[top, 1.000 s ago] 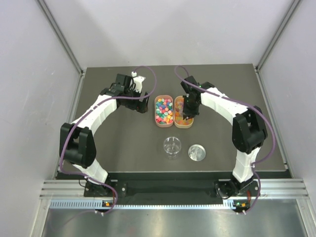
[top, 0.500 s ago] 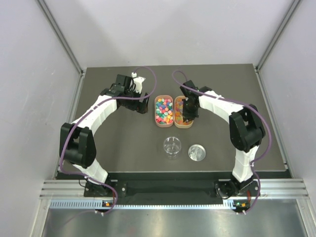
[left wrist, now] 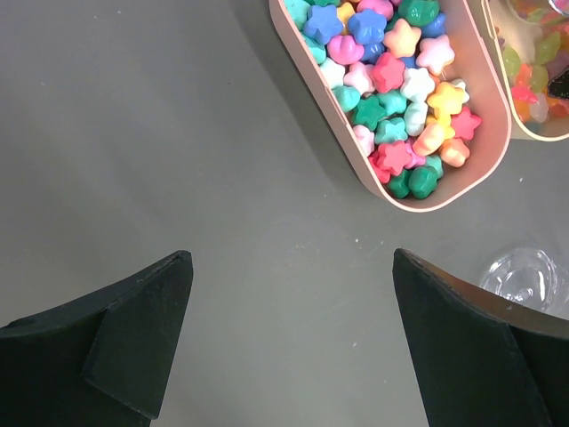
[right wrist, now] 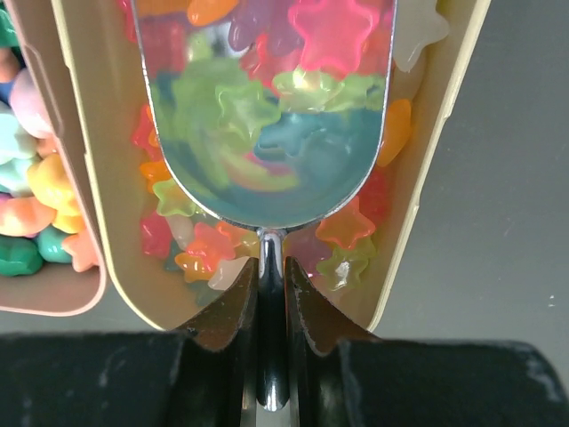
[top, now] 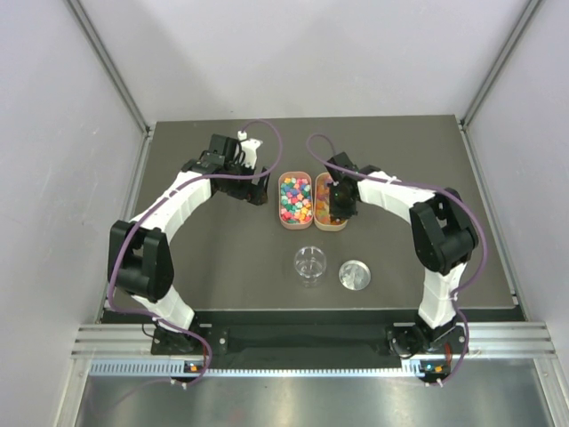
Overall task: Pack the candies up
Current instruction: Scoop the fake candies from the storage box.
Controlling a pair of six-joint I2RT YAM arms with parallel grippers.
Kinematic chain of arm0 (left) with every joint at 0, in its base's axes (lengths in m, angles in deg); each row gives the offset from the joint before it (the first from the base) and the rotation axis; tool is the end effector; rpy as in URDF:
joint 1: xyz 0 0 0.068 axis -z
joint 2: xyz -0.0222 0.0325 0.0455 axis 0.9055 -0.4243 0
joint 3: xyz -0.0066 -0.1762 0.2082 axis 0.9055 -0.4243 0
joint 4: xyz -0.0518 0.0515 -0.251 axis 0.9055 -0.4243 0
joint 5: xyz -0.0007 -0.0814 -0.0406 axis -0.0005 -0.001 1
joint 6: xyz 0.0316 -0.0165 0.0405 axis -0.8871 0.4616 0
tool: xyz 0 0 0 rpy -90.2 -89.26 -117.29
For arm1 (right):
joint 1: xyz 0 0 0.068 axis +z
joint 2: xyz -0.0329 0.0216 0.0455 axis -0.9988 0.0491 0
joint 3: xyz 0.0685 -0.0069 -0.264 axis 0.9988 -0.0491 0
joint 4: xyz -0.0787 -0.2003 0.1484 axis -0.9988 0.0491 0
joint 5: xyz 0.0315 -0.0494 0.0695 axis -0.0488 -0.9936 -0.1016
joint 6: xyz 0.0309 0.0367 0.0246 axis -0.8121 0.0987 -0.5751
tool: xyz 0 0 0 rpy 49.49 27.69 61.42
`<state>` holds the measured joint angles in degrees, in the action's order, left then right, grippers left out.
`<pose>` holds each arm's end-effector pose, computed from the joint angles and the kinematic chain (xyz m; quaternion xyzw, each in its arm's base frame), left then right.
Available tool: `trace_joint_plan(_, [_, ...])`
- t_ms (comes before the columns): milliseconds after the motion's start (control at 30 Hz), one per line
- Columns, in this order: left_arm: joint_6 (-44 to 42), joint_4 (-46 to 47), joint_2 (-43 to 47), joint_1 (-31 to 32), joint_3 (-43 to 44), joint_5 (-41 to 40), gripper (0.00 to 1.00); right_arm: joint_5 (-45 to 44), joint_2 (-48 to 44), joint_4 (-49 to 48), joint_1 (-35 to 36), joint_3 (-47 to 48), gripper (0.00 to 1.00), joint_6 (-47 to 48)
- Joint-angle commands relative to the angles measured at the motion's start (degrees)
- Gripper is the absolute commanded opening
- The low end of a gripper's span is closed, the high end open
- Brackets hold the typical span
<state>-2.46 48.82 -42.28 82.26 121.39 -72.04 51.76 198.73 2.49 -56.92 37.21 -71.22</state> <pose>0.3387 -0.1160 0.2681 0.2101 0.9140 -0.1671 0.3042 0.3371 0.1947 0.1846 -0.0020 0.9816 0.0726 0.1766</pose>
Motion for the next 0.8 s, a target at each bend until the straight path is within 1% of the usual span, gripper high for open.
trace_joint_plan(0, [-0.1, 2.2, -0.4, 0.6, 0.5, 0.4, 0.98, -3.7, -1.4, 0.6, -0.3, -3.7, 0.0, 0.6])
trace_joint_plan(267, [-0.6, 2.2, -0.8, 0.7, 0.5, 0.2, 0.98, -5.1, -4.1, -4.0, 1.4, -6.8, 0.0, 2.2])
trace_joint_plan(400, [-0.6, 2.0, -1.0, 0.7, 1.0, 0.2, 0.98, -7.4, -6.4, -7.1, 3.4, -8.3, 0.0, 3.5])
trace_joint_plan(600, [-1.0, 1.8, -1.4, 0.9, 1.7, -0.2, 0.98, -9.6, -11.1, -14.3, 7.4, -13.8, 0.0, 4.2])
trace_joint_plan(767, [-1.8, 0.9, -1.8, 1.0, 2.6, -0.8, 0.98, -13.2, -14.3, -22.5, 9.4, -20.0, 0.0, 5.3])
